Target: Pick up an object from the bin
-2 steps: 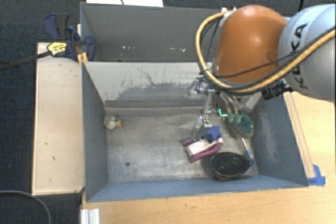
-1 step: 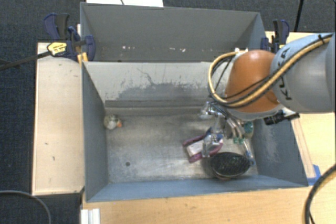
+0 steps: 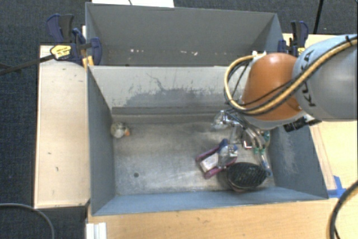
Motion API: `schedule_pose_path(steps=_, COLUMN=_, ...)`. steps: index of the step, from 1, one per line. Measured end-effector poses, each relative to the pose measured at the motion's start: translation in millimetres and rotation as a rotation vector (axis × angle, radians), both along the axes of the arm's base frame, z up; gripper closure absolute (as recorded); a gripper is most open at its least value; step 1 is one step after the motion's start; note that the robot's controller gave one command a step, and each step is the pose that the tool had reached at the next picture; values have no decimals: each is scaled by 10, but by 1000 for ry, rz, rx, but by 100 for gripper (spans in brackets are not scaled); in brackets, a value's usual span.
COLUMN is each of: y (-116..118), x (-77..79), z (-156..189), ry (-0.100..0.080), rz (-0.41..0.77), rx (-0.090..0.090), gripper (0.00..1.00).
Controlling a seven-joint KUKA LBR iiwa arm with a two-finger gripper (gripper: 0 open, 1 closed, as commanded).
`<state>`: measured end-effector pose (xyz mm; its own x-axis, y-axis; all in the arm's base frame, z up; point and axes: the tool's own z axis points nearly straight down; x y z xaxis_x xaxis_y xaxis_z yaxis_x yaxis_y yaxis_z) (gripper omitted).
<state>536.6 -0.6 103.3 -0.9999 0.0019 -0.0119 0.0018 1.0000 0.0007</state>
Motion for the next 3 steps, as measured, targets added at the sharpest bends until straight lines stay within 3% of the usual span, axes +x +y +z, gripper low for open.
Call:
schedule_pose_path(steps=1, y=-123, x=-60, z=113, ry=4, rz=38, rx=-1, gripper=0)
schedule_pose_path(steps=2, y=-104, x=-54, z=-294, ry=2, rz=140, rx=-3, gripper=0)
schedule_pose_path(steps=3, y=39, x=-92, z=-298, ry=1, rz=321, rx=-5, gripper=0)
